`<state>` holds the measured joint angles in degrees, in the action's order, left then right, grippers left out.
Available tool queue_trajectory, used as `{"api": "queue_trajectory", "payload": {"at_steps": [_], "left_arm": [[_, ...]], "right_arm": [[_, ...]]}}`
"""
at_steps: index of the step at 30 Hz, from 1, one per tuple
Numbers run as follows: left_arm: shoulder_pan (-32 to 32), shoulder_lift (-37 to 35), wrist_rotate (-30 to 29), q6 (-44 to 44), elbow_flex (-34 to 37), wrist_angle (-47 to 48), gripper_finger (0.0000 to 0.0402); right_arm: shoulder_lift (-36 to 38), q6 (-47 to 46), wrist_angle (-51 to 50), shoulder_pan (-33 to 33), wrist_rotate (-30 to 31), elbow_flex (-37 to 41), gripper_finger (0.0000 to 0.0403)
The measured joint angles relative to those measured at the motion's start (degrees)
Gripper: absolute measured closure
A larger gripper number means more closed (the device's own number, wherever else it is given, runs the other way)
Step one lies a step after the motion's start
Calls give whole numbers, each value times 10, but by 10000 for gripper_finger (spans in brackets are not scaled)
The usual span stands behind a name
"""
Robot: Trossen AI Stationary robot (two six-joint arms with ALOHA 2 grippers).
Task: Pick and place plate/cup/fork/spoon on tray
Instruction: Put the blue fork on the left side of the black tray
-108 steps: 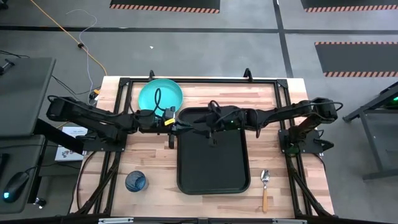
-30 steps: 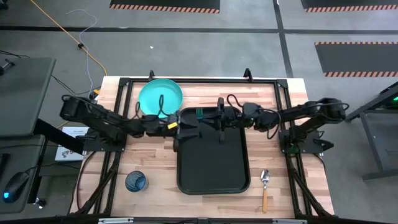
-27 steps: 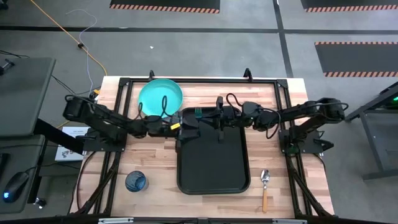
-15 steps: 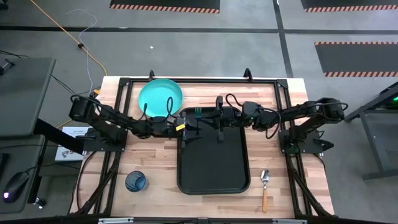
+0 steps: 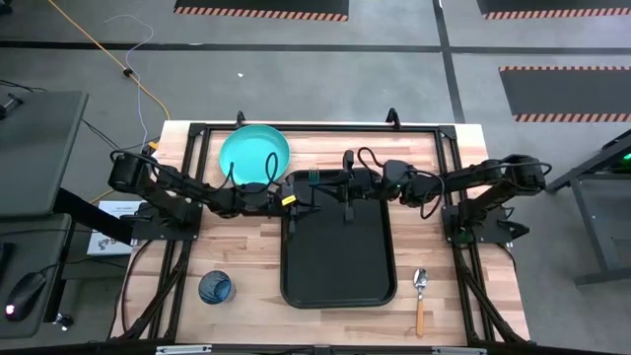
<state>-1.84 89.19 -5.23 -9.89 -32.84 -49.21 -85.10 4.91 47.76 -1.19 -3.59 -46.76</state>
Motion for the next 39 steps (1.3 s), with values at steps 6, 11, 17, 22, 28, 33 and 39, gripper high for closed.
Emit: {"api": "queue_trajectory", "payload": {"at_steps": [6, 11, 17, 22, 28, 33, 39], "left_arm": [[11, -21, -9, 12, 0, 56, 399], [11, -68, -52, 19, 1, 135, 400], [11, -130, -150, 40, 1, 260, 400], [11, -167, -276, 59, 1, 369, 401], [11, -172, -317, 79, 1, 405, 401], [0, -172, -365, 98, -2, 426, 401], [-21, -172, -440, 132, -46, 513, 401]], "right_arm": [[5, -42, -40, -6, 24, 0, 391], [24, -69, -94, -20, 25, 0, 325], [57, -46, -172, -22, 58, 0, 234], [85, -60, -253, -22, 103, 0, 196], [90, -96, -289, -22, 122, 0, 190], [90, -100, -296, -22, 122, 0, 189], [90, -118, -296, -22, 122, 0, 189]]}}
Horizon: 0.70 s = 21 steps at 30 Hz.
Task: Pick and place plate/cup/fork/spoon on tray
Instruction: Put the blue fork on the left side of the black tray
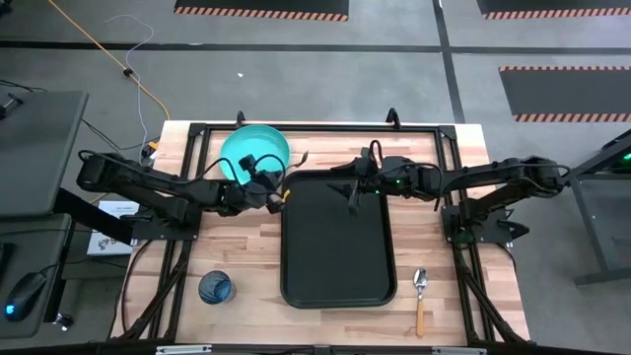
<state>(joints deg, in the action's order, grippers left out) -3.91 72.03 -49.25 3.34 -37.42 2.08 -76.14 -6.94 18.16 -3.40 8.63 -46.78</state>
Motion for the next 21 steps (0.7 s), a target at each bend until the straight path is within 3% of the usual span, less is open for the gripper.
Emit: {"api": "queue_trajectory", "payload": {"at_steps": [5, 13, 21], "left_arm": [[-15, 3, -100, 83, -32, 37, 401], [-27, 31, -294, 304, -38, 44, 401], [-21, 105, -385, 488, -37, 46, 402]], "right_arm": [[0, -75, -2, -4, 0, 0, 189], [0, -194, -13, -33, -38, 0, 189], [1, -304, -12, -64, -77, 0, 189]]}}
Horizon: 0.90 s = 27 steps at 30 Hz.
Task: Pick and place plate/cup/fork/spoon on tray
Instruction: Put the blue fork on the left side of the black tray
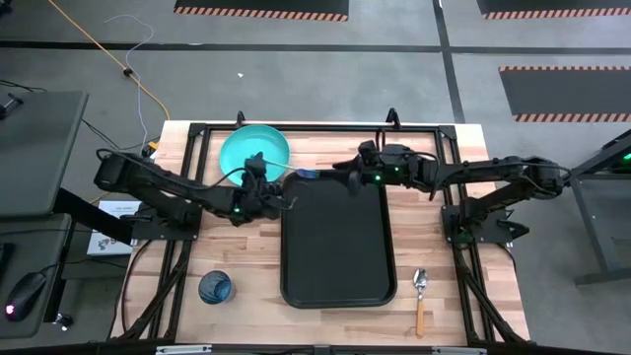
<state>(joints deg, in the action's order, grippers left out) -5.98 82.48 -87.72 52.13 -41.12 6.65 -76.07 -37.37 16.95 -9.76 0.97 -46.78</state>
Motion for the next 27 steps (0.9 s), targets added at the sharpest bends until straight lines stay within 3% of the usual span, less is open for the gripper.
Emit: {"api": "queue_trajectory", "payload": {"at_steps": [9, 13, 22, 27], "left_arm": [[7, 33, 1, 40, 0, -53, 402], [22, 30, 9, 65, -2, -81, 402], [36, 30, 40, 77, -3, -123, 402], [36, 30, 42, 77, -3, -125, 401]], "right_arm": [[0, -34, -47, 0, -1, 0, 189], [-17, -73, -81, 5, 34, 0, 192], [-93, -117, 47, -4, 48, 0, 193], [-112, -136, 56, -19, 46, 0, 193]]}}
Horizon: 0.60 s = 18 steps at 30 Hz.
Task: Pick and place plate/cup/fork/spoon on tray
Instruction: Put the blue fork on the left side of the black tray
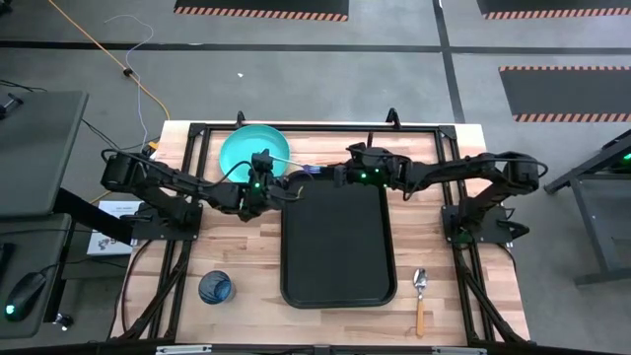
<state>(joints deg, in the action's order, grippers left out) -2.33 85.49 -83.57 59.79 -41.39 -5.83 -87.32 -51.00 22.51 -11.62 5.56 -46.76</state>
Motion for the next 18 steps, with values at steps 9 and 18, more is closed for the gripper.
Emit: {"api": "queue_trajectory", "payload": {"at_steps": [9, 18], "left_arm": [[1, 0, 25, -10, 0, -5, 401], [2, 0, 27, -10, 0, -4, 401]], "right_arm": [[-14, -6, 32, 2, 1, 0, 224], [-14, -5, 33, 2, 2, 0, 300]]}}
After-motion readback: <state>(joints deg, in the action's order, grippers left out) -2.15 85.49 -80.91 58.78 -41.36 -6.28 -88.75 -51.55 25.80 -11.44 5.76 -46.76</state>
